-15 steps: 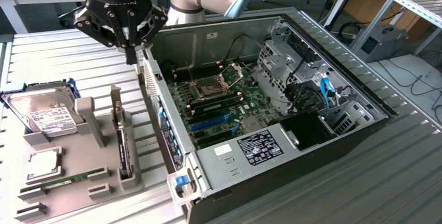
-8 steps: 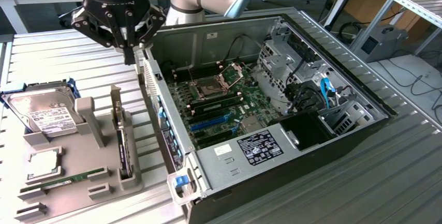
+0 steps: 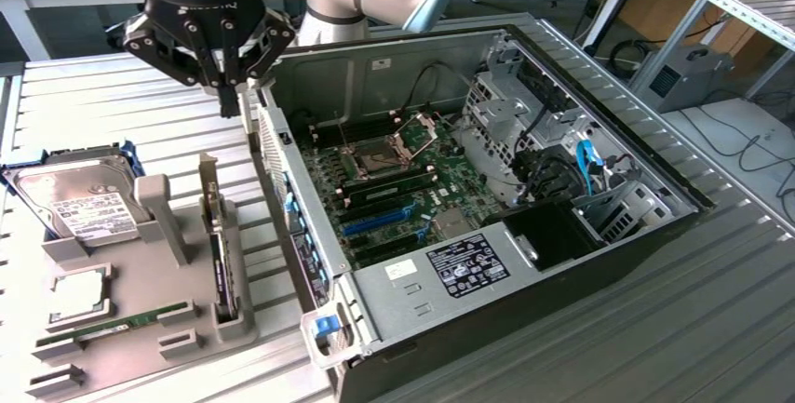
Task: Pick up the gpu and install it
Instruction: 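Reach for the gpu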
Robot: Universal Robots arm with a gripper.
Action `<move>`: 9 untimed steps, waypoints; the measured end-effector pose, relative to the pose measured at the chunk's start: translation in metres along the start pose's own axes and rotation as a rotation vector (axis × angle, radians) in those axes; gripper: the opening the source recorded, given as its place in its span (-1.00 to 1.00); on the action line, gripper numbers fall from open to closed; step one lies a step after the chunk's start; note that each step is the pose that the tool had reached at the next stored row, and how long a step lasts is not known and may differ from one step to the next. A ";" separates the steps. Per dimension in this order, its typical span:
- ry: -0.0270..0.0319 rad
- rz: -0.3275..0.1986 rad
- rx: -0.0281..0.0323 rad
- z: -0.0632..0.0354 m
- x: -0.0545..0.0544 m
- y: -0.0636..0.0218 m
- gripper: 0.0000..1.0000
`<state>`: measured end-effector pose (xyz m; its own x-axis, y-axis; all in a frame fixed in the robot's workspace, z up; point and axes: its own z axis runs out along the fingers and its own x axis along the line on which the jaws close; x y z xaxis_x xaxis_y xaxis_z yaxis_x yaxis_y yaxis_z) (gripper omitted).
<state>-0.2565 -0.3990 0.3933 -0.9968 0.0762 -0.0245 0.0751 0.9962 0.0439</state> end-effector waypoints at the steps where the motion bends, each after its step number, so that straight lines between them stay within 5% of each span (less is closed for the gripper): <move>1: 0.0000 0.000 0.0000 0.0000 0.000 0.0000 -0.79; 9: 0.0000 0.000 0.0001 -0.0002 0.005 -0.0003 -0.79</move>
<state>-0.2614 -0.3989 0.3933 -0.9968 0.0762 -0.0245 0.0751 0.9962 0.0438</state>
